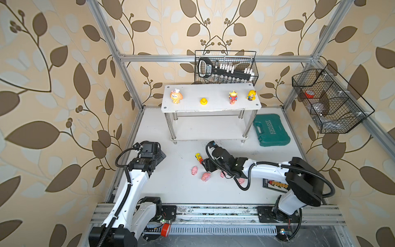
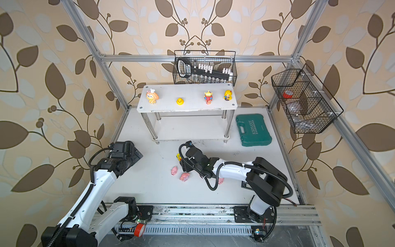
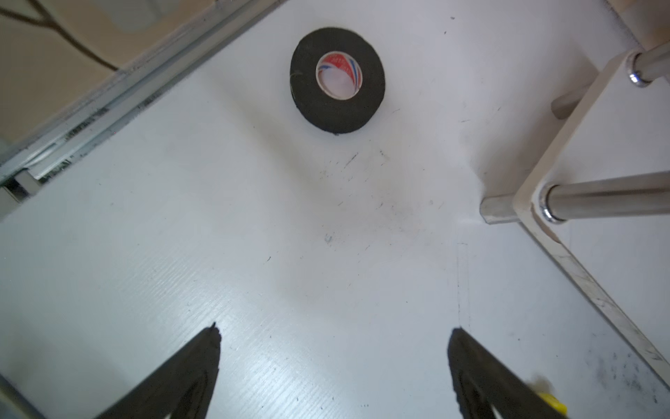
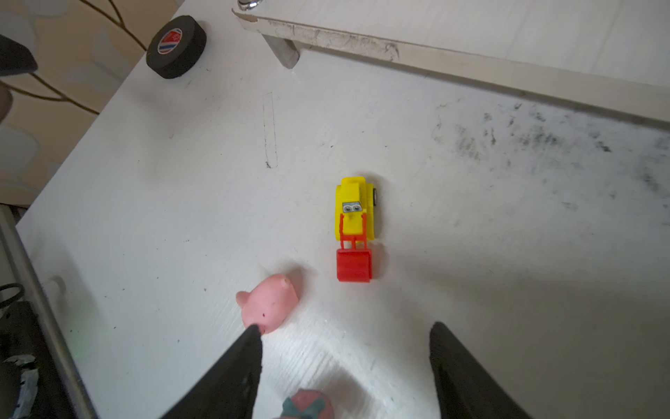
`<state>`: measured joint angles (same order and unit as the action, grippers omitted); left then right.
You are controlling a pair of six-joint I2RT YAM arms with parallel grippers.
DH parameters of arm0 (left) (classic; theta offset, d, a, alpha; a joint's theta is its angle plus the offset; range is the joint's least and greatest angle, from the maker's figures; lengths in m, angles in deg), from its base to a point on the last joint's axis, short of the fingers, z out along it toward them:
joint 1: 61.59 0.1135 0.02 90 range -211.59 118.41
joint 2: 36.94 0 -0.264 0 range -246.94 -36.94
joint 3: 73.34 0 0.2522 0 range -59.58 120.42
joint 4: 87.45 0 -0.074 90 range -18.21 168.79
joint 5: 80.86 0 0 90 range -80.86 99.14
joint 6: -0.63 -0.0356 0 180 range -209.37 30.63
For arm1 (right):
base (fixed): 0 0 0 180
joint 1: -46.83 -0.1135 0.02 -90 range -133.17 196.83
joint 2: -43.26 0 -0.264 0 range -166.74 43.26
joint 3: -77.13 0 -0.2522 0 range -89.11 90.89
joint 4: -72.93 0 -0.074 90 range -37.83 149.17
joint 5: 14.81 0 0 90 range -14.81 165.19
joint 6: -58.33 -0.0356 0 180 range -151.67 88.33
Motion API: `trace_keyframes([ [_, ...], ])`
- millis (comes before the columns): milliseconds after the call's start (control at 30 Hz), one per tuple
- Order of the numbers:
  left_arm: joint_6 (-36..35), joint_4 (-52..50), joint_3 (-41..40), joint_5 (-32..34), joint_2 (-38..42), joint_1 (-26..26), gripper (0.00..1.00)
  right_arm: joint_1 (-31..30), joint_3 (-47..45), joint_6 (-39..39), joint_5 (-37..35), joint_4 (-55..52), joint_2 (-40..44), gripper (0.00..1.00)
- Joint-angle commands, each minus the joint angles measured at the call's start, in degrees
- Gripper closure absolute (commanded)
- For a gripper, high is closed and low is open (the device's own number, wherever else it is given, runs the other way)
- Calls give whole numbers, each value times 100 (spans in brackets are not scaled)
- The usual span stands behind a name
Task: Organize plastic toys on shelves
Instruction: Pick up the plastic toy at the center of the board.
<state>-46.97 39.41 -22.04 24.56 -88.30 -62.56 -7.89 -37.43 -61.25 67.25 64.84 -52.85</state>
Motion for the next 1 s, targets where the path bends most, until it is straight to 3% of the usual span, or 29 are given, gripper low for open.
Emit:
trace_keyframes([
  [0, 360, 554, -437, 160, 131, -237, 1, -73, 448, -50, -328, 45, -518, 29],
  [200, 185, 907, -739, 689, 25, -859, 1, -74, 989, 101, -547, -131, -1229, 28],
  [433, -39, 1074, -915, 635, -2, -913, 1, -1, 1505, 225, -603, -318, -1796, 29],
  [967, -143, 1269, -1103, 458, 295, -914, 1, -6, 1776, 374, -737, -467, -2309, 53],
])
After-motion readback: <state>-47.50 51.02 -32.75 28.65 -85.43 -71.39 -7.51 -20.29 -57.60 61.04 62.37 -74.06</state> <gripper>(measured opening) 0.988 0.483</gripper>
